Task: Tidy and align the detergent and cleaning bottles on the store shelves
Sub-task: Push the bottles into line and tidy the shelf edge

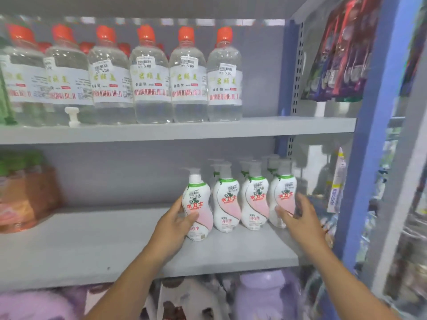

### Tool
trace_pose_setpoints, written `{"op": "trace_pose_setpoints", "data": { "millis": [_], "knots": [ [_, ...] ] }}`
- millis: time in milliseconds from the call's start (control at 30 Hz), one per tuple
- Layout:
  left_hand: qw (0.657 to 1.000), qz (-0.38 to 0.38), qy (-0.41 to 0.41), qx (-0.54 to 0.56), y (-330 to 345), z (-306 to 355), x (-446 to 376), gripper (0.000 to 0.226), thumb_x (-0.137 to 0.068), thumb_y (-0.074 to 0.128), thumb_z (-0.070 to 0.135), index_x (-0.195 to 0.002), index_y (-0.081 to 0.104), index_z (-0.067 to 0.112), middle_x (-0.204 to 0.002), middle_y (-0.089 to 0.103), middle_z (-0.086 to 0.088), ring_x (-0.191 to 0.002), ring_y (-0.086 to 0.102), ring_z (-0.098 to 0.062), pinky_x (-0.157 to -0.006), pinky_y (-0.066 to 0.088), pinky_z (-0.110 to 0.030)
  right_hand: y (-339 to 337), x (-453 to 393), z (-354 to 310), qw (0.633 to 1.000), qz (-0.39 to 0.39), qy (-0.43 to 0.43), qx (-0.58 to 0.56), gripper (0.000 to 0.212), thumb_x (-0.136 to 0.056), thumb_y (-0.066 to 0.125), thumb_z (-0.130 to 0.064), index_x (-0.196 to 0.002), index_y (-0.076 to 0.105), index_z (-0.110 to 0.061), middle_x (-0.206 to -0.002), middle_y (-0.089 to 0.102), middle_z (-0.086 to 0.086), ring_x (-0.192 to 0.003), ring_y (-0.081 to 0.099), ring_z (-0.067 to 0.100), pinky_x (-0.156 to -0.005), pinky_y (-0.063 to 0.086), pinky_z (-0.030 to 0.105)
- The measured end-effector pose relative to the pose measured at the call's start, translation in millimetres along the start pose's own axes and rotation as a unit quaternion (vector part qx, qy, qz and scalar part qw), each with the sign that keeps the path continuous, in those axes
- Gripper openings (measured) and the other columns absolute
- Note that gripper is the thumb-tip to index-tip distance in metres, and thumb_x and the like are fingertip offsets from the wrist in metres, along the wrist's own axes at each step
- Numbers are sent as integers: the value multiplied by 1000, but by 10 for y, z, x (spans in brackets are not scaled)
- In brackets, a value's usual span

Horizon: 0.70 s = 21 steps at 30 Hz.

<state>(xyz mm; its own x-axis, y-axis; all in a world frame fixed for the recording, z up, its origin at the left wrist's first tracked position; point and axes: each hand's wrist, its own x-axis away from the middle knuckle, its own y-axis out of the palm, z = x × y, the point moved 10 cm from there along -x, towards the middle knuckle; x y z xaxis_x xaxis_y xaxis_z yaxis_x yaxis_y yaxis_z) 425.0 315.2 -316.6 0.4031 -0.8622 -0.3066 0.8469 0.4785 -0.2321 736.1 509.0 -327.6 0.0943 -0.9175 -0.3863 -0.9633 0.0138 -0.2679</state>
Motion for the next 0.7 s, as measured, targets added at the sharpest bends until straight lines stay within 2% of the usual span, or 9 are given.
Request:
{"op": "trace_pose_setpoints", "data": {
  "millis": [67,167,267,367,433,500,567,633,700],
  "knots": [
    [999,25,-2,-24,45,-41,34,68,-93,72,15,-143,45,52,-125,70,23,-109,69,2,-82,58,-21,5,-7,44,1000,0,1,-7,54,-87,82,-22,-135,57,-20,-122,62,-10,-116,63,19,-104,50,43],
    [997,62,-11,-51,67,-86,13,67,-90,74,15,-140,47,51,-122,69,27,-106,69,4,-87,58,-29,-9,-34,10,1000,9,-5,-23,49,-84,84,-15,-128,62,-16,-115,65,-6,-110,65,22,-100,52,49],
    [995,74,-26,-62,78,-102,-20,66,-92,71,14,-144,45,45,-127,67,25,-116,65,-2,-99,55,-38,-27,-37,-13,1000,20,-13,-17,52,-83,85,-16,-129,62,-14,-117,64,-2,-110,63,23,-98,50,44],
    [994,80,-28,-72,68,-118,-39,67,-93,71,14,-146,43,43,-129,65,26,-120,63,-2,-98,53,-30,-30,-25,-20,999,20,-23,-10,52,-83,84,-18,-130,61,-15,-118,61,-2,-110,60,21,-90,44,34],
    [994,72,-33,-69,80,-125,-43,67,-94,70,16,-147,41,45,-131,64,25,-121,62,-3,-99,53,-30,-30,-25,-24,1000,16,-17,-3,51,-84,83,-20,-130,61,-15,-120,61,-1,-113,59,22,-91,44,35],
    [995,64,-42,-71,89,-135,-39,65,-96,68,18,-149,41,44,-136,63,18,-125,61,-8,-105,51,-36,-62,11,-47,1000,20,-6,10,55,-86,82,-24,-134,59,-13,-128,61,6,-121,57,26,-101,46,42],
    [993,80,-46,-78,28,-135,14,69,-97,69,22,-155,37,38,-143,58,14,-130,57,-11,-107,48,-33,-150,148,-142,998,57,-13,32,61,-86,80,-27,-140,55,-12,-137,55,9,-129,51,28,-107,44,42],
    [988,122,-56,-81,-155,-126,158,82,-92,75,33,-159,28,35,-144,51,16,-131,53,-8,-103,44,-27,-176,431,-407,992,105,-69,22,61,-85,80,-29,-138,54,-17,-136,48,-5,-125,52,21,-100,43,35],
    [981,169,-50,-86,-427,-67,388,86,-87,78,42,-158,31,34,-140,51,17,-125,53,-4,-99,41,-23,41,752,-680,990,86,-101,-44,56,-84,79,-32,-134,54,-29,-123,46,-30,-113,57,5,-93,44,30]
  ]
}}
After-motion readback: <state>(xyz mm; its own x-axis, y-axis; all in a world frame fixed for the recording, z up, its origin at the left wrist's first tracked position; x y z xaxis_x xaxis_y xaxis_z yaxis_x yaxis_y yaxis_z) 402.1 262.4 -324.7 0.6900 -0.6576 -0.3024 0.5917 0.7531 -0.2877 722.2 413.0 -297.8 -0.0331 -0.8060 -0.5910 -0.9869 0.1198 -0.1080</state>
